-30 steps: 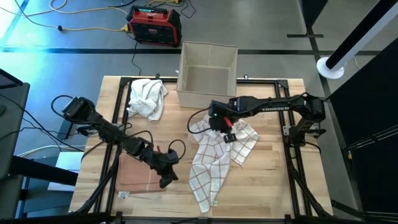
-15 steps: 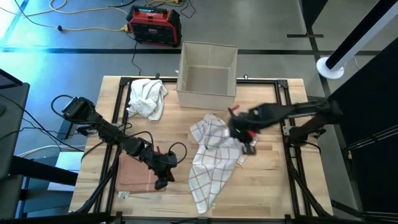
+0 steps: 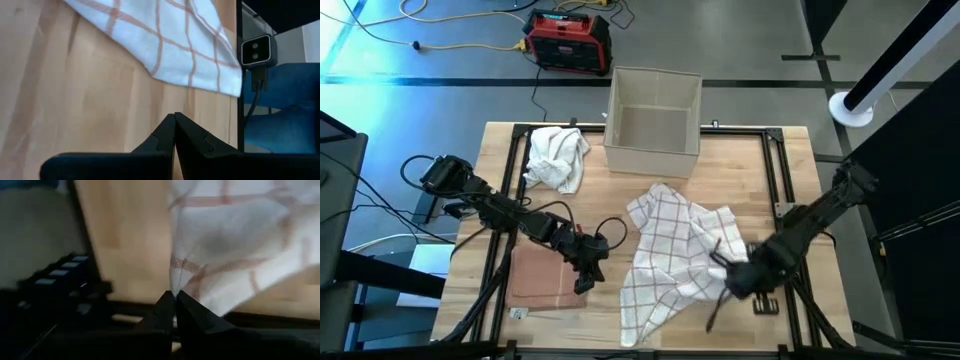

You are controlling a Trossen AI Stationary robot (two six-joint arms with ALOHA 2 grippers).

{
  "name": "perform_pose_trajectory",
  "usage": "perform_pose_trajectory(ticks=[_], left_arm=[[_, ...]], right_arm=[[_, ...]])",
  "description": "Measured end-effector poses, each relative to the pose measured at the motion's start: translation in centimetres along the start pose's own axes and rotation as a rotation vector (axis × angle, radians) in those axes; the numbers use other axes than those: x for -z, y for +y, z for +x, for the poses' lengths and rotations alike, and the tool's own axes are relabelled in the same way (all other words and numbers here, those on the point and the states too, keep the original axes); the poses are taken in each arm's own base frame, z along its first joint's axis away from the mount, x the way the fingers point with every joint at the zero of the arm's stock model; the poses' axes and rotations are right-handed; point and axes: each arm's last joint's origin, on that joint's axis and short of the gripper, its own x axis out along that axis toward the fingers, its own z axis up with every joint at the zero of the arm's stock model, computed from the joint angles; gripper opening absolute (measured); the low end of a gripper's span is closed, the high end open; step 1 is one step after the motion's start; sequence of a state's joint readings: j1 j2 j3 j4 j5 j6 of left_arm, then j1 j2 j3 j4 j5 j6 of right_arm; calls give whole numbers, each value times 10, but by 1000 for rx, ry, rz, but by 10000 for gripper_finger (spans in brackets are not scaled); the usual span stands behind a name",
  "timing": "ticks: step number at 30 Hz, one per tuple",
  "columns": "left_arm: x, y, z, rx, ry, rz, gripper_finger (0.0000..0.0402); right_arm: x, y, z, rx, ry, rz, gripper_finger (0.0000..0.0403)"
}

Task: Fold towel
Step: Fold the right white towel

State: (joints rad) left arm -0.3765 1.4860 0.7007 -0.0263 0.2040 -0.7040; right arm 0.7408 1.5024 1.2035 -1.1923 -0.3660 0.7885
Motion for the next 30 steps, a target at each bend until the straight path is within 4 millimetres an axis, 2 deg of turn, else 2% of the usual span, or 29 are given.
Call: perform_pose_trajectory(ticks=[5,9,13,20,24,30], left_arm=[[-7,7,-2,-11,-28,-41,0],[-11,10,-3,-14,-47,-69,0],[-13,12,-4,-12,-59,-102,0],[-14,12,-4,-13,-65,-127,0],[-14,12,-4,-29,-80,-127,0],[-15,13,-4,-47,-99,-128,0]], right_arm=[[16,16,32,-71,78,99,0],[26,17,40,-42,127,213,12],[27,24,32,-82,146,288,60],[33,38,2,-173,112,397,164],[31,27,10,-74,-18,510,196],[26,-17,50,119,-51,772,199]])
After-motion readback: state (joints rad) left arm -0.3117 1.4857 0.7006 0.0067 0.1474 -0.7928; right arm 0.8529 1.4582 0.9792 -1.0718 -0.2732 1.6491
